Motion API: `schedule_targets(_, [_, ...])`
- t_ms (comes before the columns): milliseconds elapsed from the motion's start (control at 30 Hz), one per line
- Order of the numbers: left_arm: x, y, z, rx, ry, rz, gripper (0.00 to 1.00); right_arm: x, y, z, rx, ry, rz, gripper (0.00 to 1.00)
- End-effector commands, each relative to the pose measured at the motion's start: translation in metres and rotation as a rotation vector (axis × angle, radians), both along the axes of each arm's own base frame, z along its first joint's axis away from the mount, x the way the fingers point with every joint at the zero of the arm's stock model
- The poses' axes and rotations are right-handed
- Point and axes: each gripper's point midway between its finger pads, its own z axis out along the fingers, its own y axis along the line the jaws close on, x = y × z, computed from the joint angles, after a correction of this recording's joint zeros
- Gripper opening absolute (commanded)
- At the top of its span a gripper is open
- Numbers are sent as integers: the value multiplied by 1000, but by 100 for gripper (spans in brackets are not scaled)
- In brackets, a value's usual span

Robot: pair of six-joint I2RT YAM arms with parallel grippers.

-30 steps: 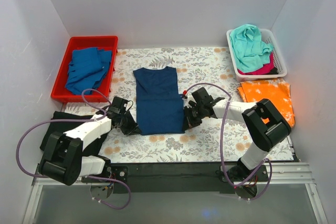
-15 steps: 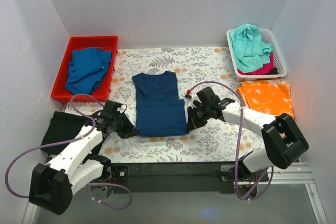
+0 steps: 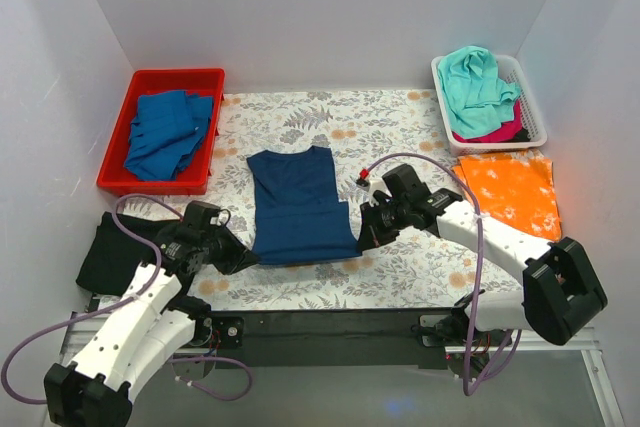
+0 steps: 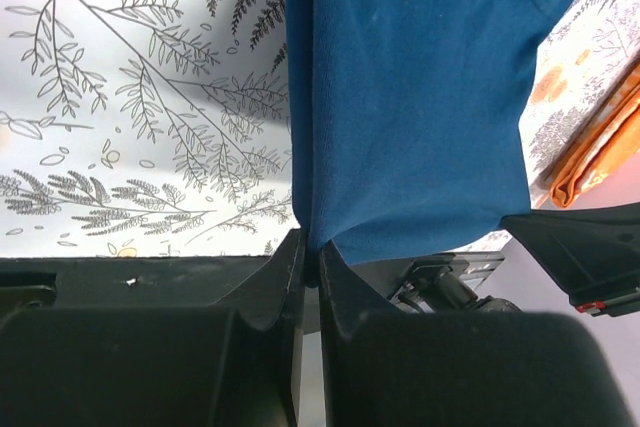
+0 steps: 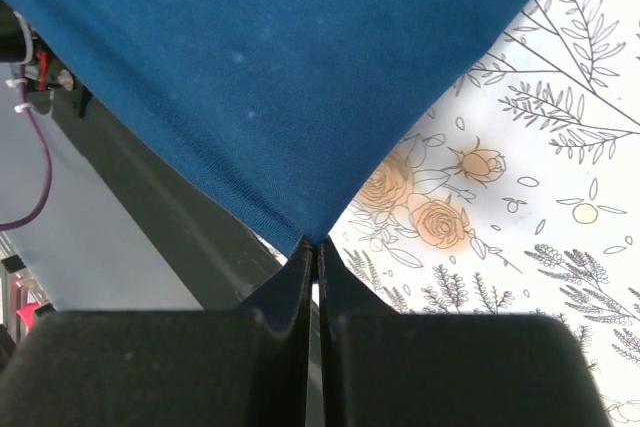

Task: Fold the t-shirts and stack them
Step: Fold the long partially folded tshirt into a neat square

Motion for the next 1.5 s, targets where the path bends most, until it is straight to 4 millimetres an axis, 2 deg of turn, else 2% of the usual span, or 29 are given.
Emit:
schedule_targets(0, [-7,11,8,34,17,60,0,-10,-9,4,-13,1,12,1])
schedule_targets(167, [-18,15,-1,21,33,92,0,-18,-14,-6,-27,19,15,1])
schedule_targets(267, [-18,18,3,28,15,99,0,-17,-15,-1,-21,-1,11,1])
schedule_targets(400, [-6,20,14,63,-21,96,0,-11,-12,9,-13,-32,8,1])
schedule_targets(600, [31,24,41,128,-109,115,0,11,-4,30,-13,-105,-13,1])
schedule_targets(633, [37,24,44,139,-122,115,0,20,0,39,-6,-133,-18,1])
schedule_targets(667, [50,26,53,156,-156,134,0,27,1,44,-13,-157,-27,1])
schedule_targets(733, [62,26,61,170,-183,144,0,38,4,50,-22,-187,-33,1])
schedule_targets(767, [73,24,69,173,-202,149,0,50,9,66,-7,-232,-41,1])
schedule_targets(833, [85,25,77,189,-229,171,0,63,14,73,-21,-260,-43,1])
schedule_targets(900, [101,25,85,202,-252,191,0,80,21,94,-13,-324,-48,1])
schedule_targets(933, [106,24,86,207,-252,198,0,87,24,91,-27,-321,-45,1])
schedule_targets(967, [111,24,89,207,-258,208,0,98,30,106,-13,-359,-50,1])
schedule_targets(1000, [117,25,90,220,-258,222,0,104,32,109,-18,-370,-51,1])
schedule_targets(1033, [121,25,91,225,-264,229,0,111,35,102,-36,-367,-46,1])
schedule_targets(1100, [130,24,93,234,-281,231,0,125,41,111,-33,-396,-52,1])
schedule_targets(1133, [137,25,93,251,-280,236,0,132,43,103,-50,-387,-49,1])
schedule_targets(1200, [148,25,92,271,-284,236,0,145,48,106,-51,-399,-54,1])
schedule_targets(1233, [157,23,89,288,-274,237,0,152,48,96,-66,-384,-58,1])
schedule_targets(1333, [176,21,91,309,-295,237,0,172,51,86,-79,-366,-72,1])
schedule_targets(1467, [206,26,81,391,-284,263,0,199,57,76,-80,-355,-97,1])
